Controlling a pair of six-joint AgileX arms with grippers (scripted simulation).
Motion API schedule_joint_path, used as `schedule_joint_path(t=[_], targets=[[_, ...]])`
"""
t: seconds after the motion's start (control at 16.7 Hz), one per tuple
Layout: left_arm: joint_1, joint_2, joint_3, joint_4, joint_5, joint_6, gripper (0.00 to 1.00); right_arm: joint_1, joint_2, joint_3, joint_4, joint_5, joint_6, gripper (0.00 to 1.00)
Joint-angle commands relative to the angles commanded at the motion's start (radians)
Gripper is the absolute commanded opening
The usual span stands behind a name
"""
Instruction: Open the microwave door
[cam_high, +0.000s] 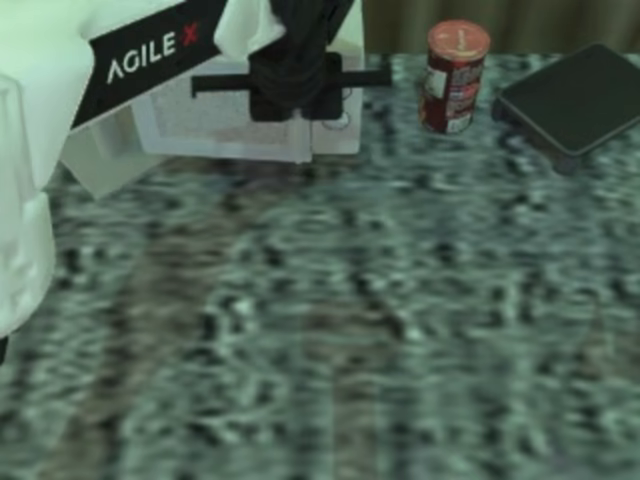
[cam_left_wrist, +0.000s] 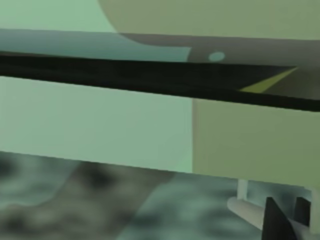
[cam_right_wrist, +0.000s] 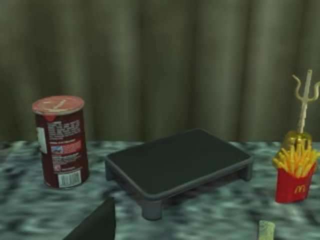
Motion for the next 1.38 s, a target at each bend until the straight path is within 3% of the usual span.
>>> schedule_joint_path(t=[1.38], targets=[[-0.003, -0.019, -0.04, 0.021, 0.014, 0.019, 0.0, 0.0, 0.0, 0.0, 0.0, 0.0, 0.0, 1.0]])
